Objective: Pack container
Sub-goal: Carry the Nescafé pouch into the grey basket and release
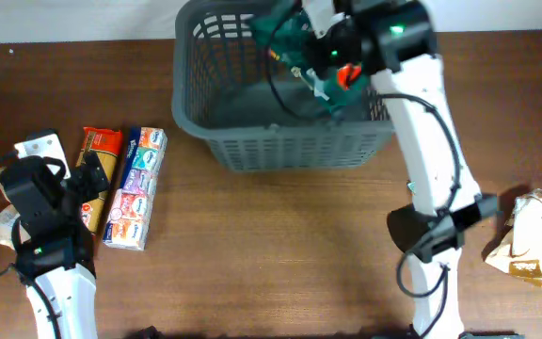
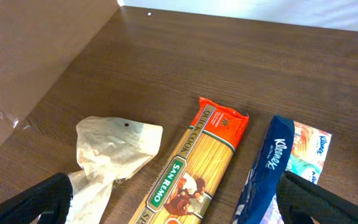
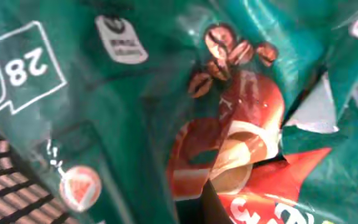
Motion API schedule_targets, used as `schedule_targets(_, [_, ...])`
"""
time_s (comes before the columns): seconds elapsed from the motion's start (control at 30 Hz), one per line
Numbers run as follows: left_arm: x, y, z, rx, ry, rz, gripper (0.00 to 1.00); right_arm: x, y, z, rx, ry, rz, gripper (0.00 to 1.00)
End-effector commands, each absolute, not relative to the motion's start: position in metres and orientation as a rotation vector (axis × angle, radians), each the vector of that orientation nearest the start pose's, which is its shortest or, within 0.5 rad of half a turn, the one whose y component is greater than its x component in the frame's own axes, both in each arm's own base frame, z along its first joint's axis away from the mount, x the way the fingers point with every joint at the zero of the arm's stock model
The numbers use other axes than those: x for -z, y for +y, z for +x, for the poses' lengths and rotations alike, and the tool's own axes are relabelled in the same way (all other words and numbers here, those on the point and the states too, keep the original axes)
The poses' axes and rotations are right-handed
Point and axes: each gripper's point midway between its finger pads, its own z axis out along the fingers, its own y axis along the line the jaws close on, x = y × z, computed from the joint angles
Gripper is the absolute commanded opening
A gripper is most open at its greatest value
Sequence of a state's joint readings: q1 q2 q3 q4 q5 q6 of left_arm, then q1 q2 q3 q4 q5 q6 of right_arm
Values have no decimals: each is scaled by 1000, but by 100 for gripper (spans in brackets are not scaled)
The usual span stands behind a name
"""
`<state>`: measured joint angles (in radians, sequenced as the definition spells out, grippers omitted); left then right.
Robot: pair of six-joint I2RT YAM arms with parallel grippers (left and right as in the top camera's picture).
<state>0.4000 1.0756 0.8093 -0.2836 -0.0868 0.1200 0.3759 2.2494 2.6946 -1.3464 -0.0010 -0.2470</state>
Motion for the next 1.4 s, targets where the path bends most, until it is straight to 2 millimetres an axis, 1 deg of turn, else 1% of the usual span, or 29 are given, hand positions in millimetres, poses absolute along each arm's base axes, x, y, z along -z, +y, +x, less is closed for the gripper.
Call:
schedule_targets(0.0, [-217, 156, 323, -421, 2106, -341, 99, -291, 193, 500, -41, 2329, -744, 3])
schedule_targets(0.07, [-217, 156, 323, -421, 2106, -341, 99, -276, 195, 504, -40, 2349, -750, 4])
schedule_targets(0.17, [-217, 156, 323, -421, 2106, -341, 99, -258, 195, 504, -38, 2389, -763, 4])
schedule_targets(0.27, [-217, 156, 323, -421, 2106, -341, 99, -249, 194, 501, -45, 2427, -747, 4])
schedule_targets(0.4, [-217, 156, 323, -421, 2106, -341, 99, -248, 194, 498, -48, 2437, -751, 4])
schedule_targets(0.67, [-217, 156, 323, -421, 2106, -341, 99, -238, 191, 481, -43, 2509, -786, 4])
schedule_targets(0.9, [-217, 156, 323, -421, 2106, -341, 99, -239, 191, 481, -43, 2505, -785, 4])
schedule_targets(0.93, [-217, 156, 323, -421, 2106, -341, 99, -240, 191, 482, -39, 2502, -782, 7])
schedule_targets(1.0, [-217, 156, 323, -421, 2106, -341, 99, -244, 189, 487, -23, 2481, -767, 20])
schedule_targets(1.03, [-217, 156, 323, -421, 2106, -341, 99, -246, 187, 491, 2, 2469, -755, 22])
schedule_targets(1.07, [-217, 156, 323, -421, 2106, -341, 99, -251, 179, 501, 82, 2439, -718, 26])
schedule_targets(1.1, [-217, 156, 323, -421, 2106, -341, 99, -253, 176, 503, 106, 2431, -707, 31])
schedule_targets(1.13, [-217, 156, 323, -421, 2106, -341, 99, -258, 174, 503, 119, 2423, -699, 40])
schedule_targets(1.17, [-217, 156, 323, -421, 2106, -341, 99, -262, 173, 502, 119, 2418, -695, 41])
schedule_targets(1.23, [-217, 156, 323, -421, 2106, -341, 99, -276, 173, 500, 107, 2395, -662, 41])
schedule_targets(1.3, [-217, 156, 323, -421, 2106, -341, 99, -298, 171, 496, 86, 2359, -609, 49])
schedule_targets(1.33, [-217, 156, 323, -421, 2106, -341, 99, -315, 169, 493, 78, 2326, -592, 51])
schedule_targets(1.37, [-217, 156, 323, -421, 2106, -341, 99, -327, 168, 490, 76, 2300, -582, 53])
